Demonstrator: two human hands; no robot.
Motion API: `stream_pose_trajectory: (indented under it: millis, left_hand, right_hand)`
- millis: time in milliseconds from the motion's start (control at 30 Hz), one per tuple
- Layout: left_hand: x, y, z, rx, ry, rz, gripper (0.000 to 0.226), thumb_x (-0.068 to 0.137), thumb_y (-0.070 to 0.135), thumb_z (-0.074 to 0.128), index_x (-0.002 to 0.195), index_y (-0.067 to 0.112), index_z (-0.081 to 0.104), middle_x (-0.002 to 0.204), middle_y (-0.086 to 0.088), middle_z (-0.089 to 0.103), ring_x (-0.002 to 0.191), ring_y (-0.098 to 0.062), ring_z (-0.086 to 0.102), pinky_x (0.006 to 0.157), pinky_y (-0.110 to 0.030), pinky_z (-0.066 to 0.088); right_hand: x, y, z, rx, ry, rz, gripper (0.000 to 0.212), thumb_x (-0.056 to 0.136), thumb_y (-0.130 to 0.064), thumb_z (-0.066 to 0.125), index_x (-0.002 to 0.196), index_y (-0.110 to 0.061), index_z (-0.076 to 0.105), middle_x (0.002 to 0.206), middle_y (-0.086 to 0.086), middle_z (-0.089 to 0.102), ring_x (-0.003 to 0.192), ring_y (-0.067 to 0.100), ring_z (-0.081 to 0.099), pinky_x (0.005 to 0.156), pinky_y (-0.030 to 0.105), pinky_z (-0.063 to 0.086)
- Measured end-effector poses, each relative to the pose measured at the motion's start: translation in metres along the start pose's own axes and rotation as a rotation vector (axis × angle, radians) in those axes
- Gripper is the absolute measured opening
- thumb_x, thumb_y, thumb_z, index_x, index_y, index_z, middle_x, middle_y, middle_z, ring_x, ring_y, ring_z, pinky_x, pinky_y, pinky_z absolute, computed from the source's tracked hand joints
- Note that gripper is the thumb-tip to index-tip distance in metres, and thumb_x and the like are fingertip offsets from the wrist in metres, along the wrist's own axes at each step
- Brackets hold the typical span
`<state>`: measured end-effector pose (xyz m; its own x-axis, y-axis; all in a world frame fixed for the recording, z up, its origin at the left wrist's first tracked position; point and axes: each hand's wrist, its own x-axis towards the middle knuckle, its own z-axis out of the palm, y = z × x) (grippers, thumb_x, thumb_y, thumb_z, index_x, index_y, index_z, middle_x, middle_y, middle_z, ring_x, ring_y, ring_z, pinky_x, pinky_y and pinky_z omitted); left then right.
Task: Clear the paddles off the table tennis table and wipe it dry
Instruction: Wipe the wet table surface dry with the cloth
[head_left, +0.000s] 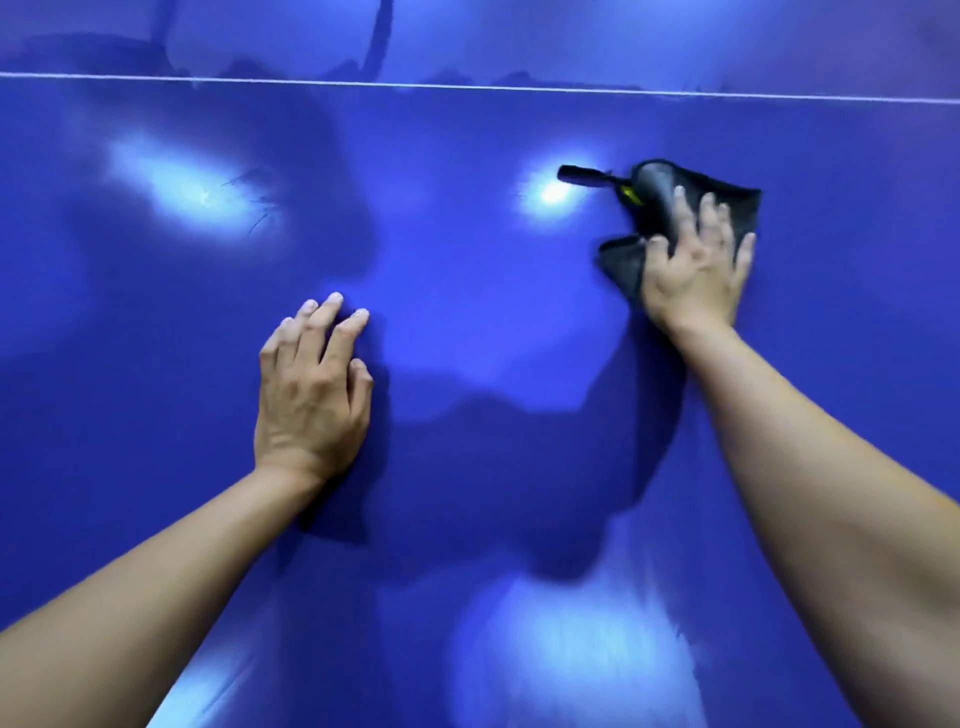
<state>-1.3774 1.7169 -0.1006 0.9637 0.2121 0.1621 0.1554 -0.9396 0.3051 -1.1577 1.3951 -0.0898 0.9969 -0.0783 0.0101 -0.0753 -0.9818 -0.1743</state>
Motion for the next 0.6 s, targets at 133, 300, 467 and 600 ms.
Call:
stream_pose_trajectory:
  millis: [133,300,467,600]
  left_hand:
    - [-0.001,-0.009,-0.008,-0.184,0.001,-0.024,0.049,0.095,0.018,0.046,0.143,0.013,0.053,0.155,-0.012,0.042,0.144,-0.034,0.037,0.119,-0.047,0.025]
    - [-0.061,-0.011,-0.041,-0.113,0.04,0.022,0.048,0.09,0.01,0.05,0.138,0.004,0.055,0.149,-0.017,0.047,0.136,-0.039,0.045,0.115,-0.052,0.033]
    - [-0.163,-0.012,-0.051,-0.01,-0.051,0.049,0.045,0.087,0.017,0.05,0.129,0.002,0.061,0.146,-0.018,0.05,0.13,-0.04,0.048,0.114,-0.052,0.034]
    - [-0.189,-0.013,-0.05,0.052,-0.098,0.043,0.051,0.092,0.022,0.043,0.138,0.004,0.056,0.153,-0.014,0.046,0.14,-0.036,0.043,0.12,-0.047,0.027]
  right_hand:
    - [-0.017,-0.029,0.003,0.003,-0.001,0.006,0.067,0.096,-0.045,0.031,0.161,-0.03,0.025,0.168,0.01,0.021,0.156,0.022,0.015,0.126,0.05,0.003]
    - [-0.115,-0.18,0.029,-0.011,-0.024,-0.38,0.07,0.09,-0.048,0.03,0.159,-0.034,0.029,0.167,0.006,0.026,0.155,0.02,0.02,0.126,0.05,0.006]
    - [-0.188,-0.261,0.037,0.011,-0.15,-0.7,0.063,0.099,-0.047,0.035,0.16,-0.037,0.024,0.169,0.0,0.019,0.156,0.015,0.012,0.126,0.048,0.001]
    - [-0.173,-0.204,0.027,0.011,-0.144,-0.631,0.063,0.098,-0.045,0.033,0.159,-0.039,0.025,0.169,-0.001,0.02,0.156,0.013,0.013,0.127,0.046,0.002]
